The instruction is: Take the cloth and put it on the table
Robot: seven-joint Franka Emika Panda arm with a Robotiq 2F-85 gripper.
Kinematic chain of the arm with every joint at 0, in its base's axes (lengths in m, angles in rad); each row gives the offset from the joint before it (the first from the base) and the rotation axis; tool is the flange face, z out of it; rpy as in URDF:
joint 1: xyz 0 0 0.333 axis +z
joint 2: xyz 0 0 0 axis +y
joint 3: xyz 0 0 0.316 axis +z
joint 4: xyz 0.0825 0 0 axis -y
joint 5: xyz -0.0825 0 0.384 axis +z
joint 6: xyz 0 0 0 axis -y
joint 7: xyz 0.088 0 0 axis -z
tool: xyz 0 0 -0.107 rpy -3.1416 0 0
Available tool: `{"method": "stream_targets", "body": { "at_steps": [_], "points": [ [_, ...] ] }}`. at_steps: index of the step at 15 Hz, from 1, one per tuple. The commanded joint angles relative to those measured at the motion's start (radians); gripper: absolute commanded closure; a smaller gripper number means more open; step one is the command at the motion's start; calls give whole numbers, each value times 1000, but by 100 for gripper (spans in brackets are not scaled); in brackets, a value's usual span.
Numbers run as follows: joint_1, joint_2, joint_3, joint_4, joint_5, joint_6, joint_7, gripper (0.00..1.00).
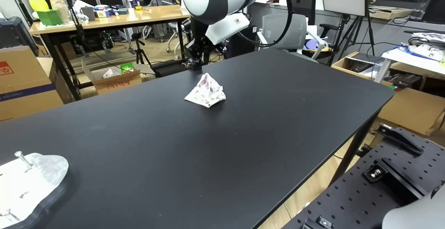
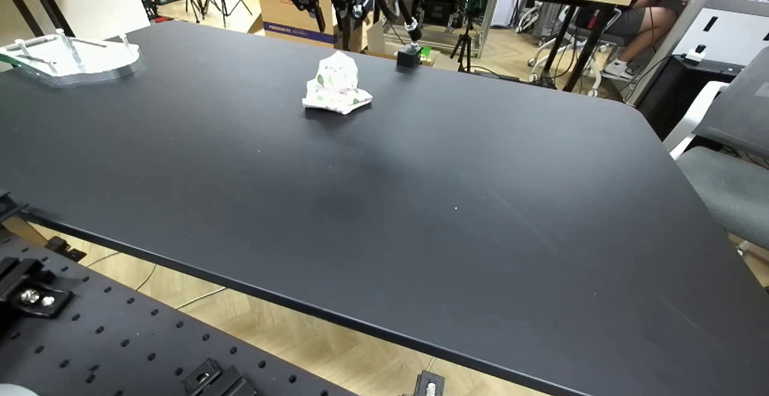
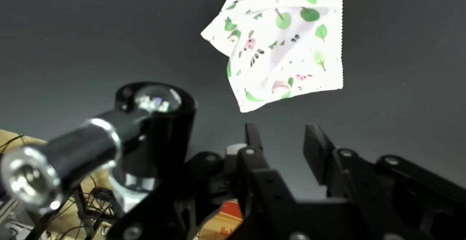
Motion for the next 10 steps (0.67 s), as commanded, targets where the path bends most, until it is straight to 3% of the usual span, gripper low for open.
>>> {"method": "stream_targets", "body": {
  "at_steps": [1, 4, 6, 9, 10],
  "points": [
    [111, 0, -143, 5, -138, 9, 173, 32],
    [173, -9, -189, 14, -190, -21, 223, 12],
    [177, -17, -173, 18, -166, -65, 191, 0],
    [92, -37, -51, 35, -93, -166, 123, 0],
    [108, -13, -75, 23, -147, -102, 174, 0]
  ]
}}
